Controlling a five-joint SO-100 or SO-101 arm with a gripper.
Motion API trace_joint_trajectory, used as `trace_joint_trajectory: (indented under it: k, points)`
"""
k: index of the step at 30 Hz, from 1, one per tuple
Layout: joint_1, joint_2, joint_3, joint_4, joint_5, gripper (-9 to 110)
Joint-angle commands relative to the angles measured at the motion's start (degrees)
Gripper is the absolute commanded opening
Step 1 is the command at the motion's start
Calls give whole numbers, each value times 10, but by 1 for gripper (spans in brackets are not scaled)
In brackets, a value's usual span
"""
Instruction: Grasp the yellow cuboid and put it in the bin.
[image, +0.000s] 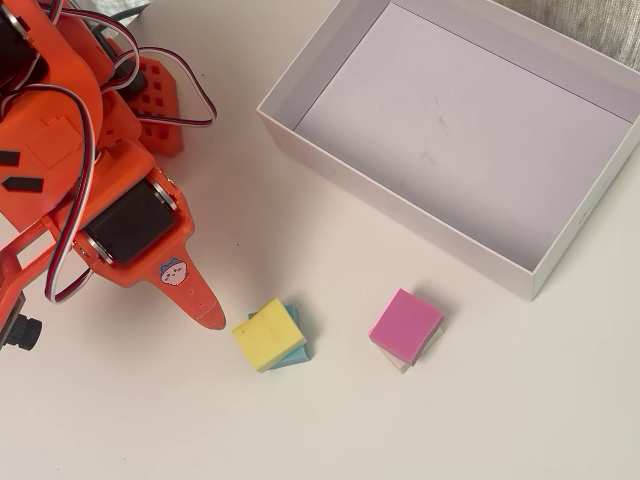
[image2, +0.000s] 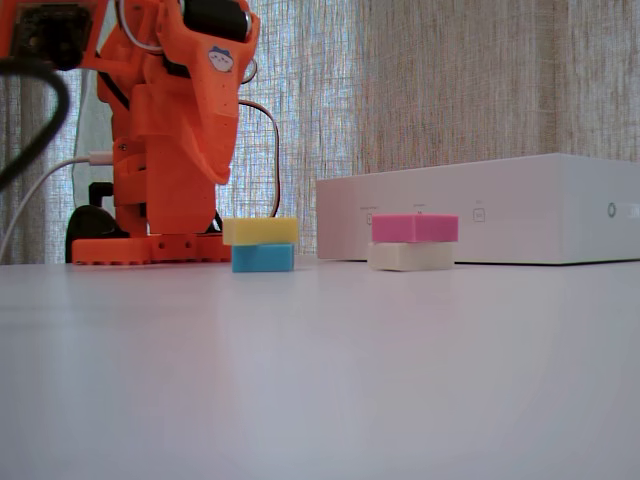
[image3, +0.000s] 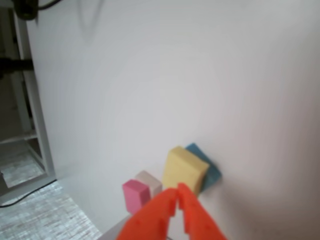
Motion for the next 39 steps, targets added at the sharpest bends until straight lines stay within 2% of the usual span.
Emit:
trace_joint_trajectory:
  k: [1,21,26,28,33,36,39]
  points:
    - [-5,0,-3,-9,4,-8]
    - [-13,0,-3,-9,-8,-7]
    - [-25,-44,-12,-61,-46,2]
    - [-25,-109,-48,-111,-47,10]
    - [-62,-298,-226,-188,-42,15]
    - [-109,-401,-382,-147,-18,14]
    - [-153,-494,-553,-54,29,14]
